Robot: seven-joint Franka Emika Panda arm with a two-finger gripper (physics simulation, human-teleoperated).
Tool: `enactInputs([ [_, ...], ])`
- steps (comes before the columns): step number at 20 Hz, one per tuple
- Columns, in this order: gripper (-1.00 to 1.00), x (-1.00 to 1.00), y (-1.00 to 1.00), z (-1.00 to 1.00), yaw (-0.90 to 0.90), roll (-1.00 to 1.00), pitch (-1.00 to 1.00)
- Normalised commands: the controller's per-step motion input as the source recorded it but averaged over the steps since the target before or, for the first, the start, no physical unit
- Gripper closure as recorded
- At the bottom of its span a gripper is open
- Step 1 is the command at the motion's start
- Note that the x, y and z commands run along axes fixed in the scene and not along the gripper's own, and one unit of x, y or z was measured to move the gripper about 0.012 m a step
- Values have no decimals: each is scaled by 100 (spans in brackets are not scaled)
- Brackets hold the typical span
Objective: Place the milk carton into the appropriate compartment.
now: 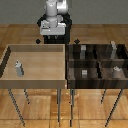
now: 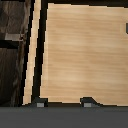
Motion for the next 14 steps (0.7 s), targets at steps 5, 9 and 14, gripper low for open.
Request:
enactInputs([
  [5, -100, 0, 0, 0, 0, 0, 0],
  [9, -100, 0, -50, 0, 0, 0, 0],
  [14, -100, 0, -100, 0, 0, 0, 0],
])
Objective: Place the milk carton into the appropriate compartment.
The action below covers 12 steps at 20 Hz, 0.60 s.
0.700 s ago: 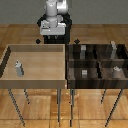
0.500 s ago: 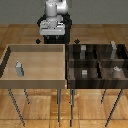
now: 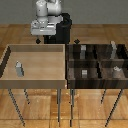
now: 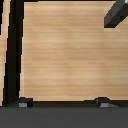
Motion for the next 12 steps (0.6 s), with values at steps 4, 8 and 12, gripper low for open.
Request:
enactInputs([
  [4, -100, 0, -100, 0, 0, 0, 0],
  [8, -100, 0, -100, 0, 0, 0, 0],
  [12, -100, 6, -100, 0, 0, 0, 0],
])
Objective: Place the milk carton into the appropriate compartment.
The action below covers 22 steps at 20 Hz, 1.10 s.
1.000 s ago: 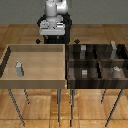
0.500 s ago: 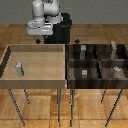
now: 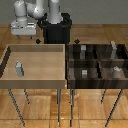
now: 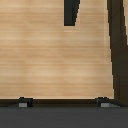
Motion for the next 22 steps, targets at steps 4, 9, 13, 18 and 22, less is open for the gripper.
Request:
enactInputs([
  [4, -100, 75, 0, 0, 0, 0, 0],
  [9, -100, 100, 0, 0, 0, 0, 0],
  [13, -100, 50, -8, 0, 0, 0, 0],
  [18, -100, 0, 0, 0, 0, 0, 0],
  [22, -100, 50, 0, 0, 0, 0, 0],
])
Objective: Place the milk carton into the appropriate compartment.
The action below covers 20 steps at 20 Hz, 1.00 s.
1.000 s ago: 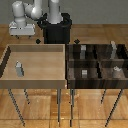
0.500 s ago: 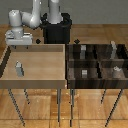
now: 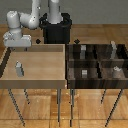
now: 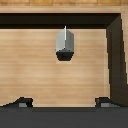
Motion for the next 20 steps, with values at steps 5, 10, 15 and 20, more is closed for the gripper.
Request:
enactInputs([
  [5, -100, 100, 0, 0, 0, 0, 0],
  [10, -100, 60, 0, 0, 0, 0, 0],
  [15, -100, 0, 0, -60, 0, 0, 0],
  [20, -100, 0, 0, -100, 0, 0, 0],
])
